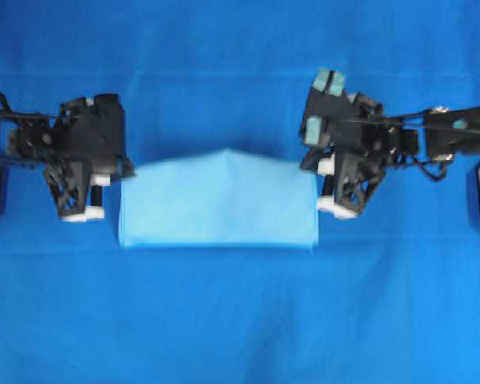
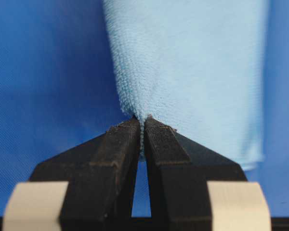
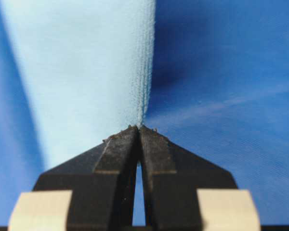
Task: Fold the light blue towel.
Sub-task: 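Lift the strip and swing the left gripper's end toward the bottom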
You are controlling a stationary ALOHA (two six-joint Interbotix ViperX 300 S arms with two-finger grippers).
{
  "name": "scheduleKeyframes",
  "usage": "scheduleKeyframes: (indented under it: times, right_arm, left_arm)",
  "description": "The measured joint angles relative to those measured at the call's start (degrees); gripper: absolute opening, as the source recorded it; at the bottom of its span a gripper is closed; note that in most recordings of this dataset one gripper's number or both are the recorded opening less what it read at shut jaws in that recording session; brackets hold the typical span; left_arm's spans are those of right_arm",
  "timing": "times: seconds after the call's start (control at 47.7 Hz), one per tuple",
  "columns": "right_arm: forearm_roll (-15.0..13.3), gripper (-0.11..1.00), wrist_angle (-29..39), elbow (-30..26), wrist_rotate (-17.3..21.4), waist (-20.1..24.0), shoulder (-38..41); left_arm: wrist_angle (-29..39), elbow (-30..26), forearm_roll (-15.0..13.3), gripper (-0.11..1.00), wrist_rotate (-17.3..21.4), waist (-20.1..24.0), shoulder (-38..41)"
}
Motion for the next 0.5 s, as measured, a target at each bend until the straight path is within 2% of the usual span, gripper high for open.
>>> scheduleKeyframes:
  times: [0.231, 0.503]
  right_arm:
    - [-0.1, 0.01, 3.6, -0.5, 0.0, 0.4, -7.0]
    - [-0.1, 0.01, 4.0, -0.5, 0.1, 0.7, -10.5]
  left_arm:
    - [1.1, -1.1, 0.0, 0.03, 0.0, 0.0, -7.5]
    - [1.1, -1.1, 0.0, 0.03, -0.2, 0.0, -10.1]
